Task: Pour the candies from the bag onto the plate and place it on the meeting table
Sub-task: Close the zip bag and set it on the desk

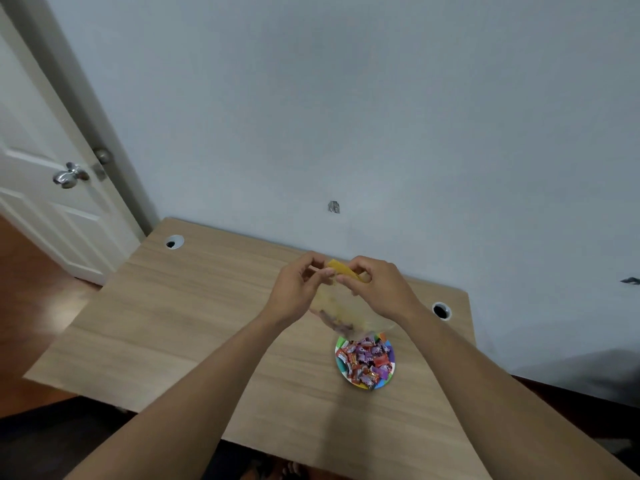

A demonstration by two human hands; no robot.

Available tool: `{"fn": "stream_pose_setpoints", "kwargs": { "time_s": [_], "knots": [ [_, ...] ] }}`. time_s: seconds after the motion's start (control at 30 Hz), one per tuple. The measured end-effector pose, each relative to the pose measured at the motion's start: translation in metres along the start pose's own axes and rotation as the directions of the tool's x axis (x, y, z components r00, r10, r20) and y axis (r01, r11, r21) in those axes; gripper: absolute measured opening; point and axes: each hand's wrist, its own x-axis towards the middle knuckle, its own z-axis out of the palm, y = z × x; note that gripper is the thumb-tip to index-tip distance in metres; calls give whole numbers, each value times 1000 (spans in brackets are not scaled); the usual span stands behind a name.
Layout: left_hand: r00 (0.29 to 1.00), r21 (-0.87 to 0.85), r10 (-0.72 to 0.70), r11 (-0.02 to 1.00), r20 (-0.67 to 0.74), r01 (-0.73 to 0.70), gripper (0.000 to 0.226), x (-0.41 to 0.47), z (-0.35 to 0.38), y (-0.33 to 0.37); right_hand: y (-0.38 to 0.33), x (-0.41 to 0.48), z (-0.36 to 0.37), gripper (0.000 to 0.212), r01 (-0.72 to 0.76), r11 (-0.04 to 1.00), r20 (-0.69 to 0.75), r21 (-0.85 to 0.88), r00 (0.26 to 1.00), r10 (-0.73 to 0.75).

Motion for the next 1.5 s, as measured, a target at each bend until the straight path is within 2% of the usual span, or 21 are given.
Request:
{"fn": "stream_pose_setpoints", "kwargs": {
  "time_s": [0.17,0.27,0.43,0.53,0.7,0.83,1.03,1.2,1.3,1.5],
  "knots": [
    [999,82,-16,996,-32,19,4,1,-3,1,-1,5,11,20,38,999,3,1,999,-38],
    [999,159,31,987,-42,-24,14,-1,-1,1,-4,6,19,19,56,998,13,20,998,-56],
    [995,265,65,963,-75,-43,16,-4,2,-2,-9,9,25,10,65,997,2,34,998,-65],
    [993,289,77,956,-86,-49,18,-3,-1,-3,-8,11,26,15,56,998,8,25,998,-57],
    [990,214,-15,976,-140,45,27,7,-13,-5,-4,16,25,30,60,998,-9,-3,998,-60],
    [978,181,-77,977,-191,112,36,12,-19,-4,0,16,30,22,78,997,-39,-4,996,-78],
    [950,109,-165,974,-264,199,13,14,-31,-10,11,15,34,28,71,990,-27,-119,997,-74],
    [899,-24,-257,964,-355,266,19,16,-42,-19,23,12,39,27,96,973,-12,-210,995,-100],
    [863,-113,-332,943,-380,313,7,15,-49,-26,27,10,42,26,109,969,5,-224,994,-111],
    [809,-174,-400,916,-431,361,12,7,-56,-42,29,10,51,31,104,964,62,-244,994,-92]
  ]
}}
